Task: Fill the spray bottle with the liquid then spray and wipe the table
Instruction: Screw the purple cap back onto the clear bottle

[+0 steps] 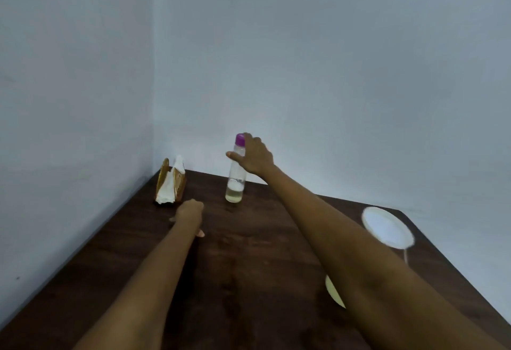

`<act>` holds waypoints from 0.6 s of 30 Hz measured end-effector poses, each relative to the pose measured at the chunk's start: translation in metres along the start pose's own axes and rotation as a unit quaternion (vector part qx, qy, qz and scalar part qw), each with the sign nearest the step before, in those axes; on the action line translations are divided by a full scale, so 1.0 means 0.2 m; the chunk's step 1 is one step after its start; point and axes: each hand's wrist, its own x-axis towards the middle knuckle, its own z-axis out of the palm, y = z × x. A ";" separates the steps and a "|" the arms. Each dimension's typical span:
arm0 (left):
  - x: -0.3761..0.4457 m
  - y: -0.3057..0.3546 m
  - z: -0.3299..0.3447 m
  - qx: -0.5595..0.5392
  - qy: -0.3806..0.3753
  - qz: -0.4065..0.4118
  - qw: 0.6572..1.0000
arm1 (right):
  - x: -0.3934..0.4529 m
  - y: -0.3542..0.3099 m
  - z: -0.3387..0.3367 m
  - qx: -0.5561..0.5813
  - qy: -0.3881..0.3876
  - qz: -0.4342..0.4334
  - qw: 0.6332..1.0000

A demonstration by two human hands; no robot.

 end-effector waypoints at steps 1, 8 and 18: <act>-0.05 0.01 0.00 0.000 0.000 0.004 1.000 | -0.06 0.00 -0.03 -0.008 -0.009 0.003 1.000; -0.37 0.08 0.16 -0.039 0.086 0.056 0.994 | -0.45 -0.01 -0.26 -0.046 -0.008 0.014 0.999; -0.76 0.21 0.24 -0.139 0.151 0.110 0.972 | -1.08 0.22 -0.52 -0.259 0.114 0.068 0.957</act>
